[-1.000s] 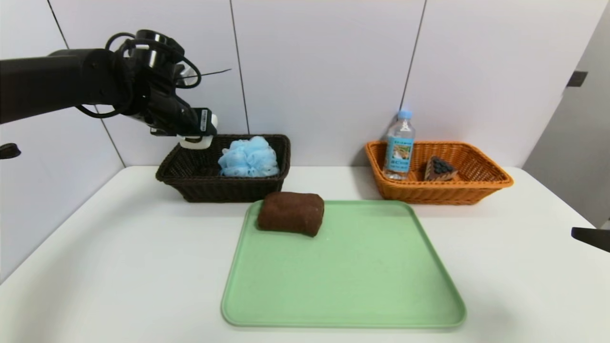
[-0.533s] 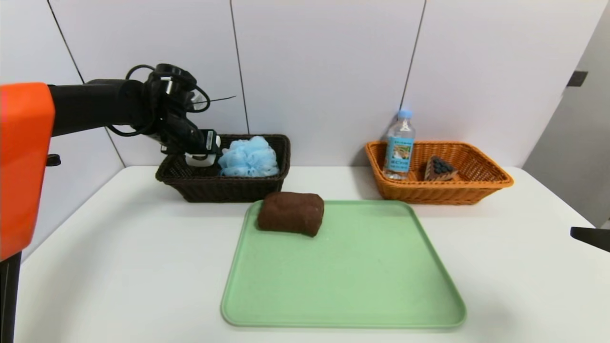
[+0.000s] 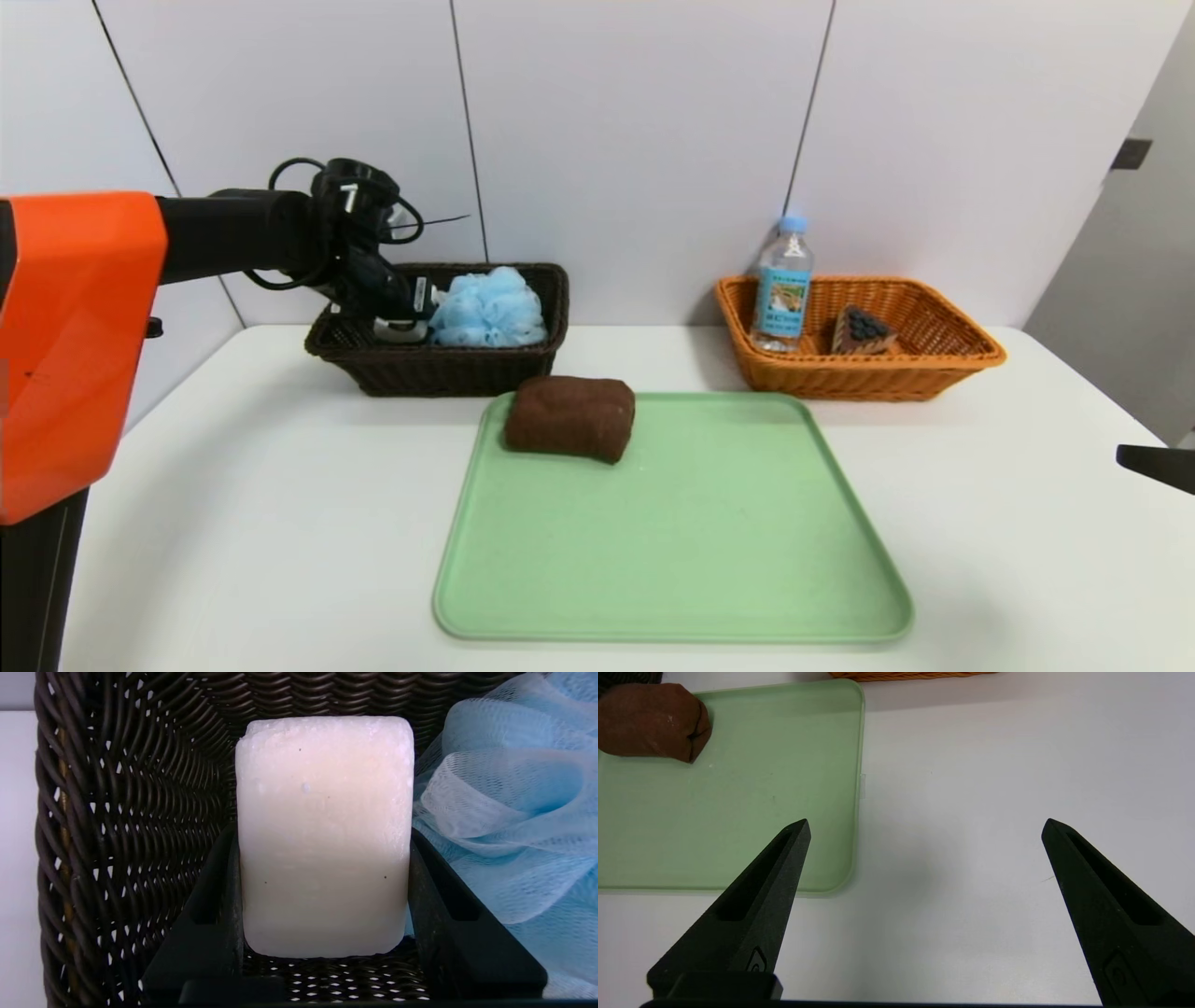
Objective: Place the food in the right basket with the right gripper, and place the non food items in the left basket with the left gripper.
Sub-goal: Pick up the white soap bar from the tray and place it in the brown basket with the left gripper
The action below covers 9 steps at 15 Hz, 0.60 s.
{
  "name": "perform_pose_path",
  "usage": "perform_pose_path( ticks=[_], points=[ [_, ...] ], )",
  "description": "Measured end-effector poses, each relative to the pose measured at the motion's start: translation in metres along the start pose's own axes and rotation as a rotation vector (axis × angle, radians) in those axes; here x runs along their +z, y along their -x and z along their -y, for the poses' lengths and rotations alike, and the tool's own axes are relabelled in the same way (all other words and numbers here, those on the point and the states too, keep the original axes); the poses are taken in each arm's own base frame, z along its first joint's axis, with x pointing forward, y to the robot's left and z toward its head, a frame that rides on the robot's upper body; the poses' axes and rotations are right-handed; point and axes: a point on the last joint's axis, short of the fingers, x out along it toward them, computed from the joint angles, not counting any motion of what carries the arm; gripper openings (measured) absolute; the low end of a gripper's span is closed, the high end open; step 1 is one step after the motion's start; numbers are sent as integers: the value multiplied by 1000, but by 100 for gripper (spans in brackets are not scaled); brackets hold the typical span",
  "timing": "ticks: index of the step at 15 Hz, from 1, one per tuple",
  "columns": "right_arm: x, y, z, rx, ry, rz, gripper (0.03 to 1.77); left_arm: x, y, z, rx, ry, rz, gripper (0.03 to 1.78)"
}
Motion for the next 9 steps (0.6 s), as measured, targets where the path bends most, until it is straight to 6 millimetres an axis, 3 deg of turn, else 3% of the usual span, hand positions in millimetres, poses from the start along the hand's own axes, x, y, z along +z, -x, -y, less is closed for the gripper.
perform_pose_path(
  ticks=[6, 9],
  points=[
    [0, 0, 0, -1, 2, -1, 171, -5, -12, 0, 4, -1, -21, 98],
    [0, 0, 0, -1, 2, -2, 171, -5, -15, 1, 2, 1, -4, 117]
  ],
)
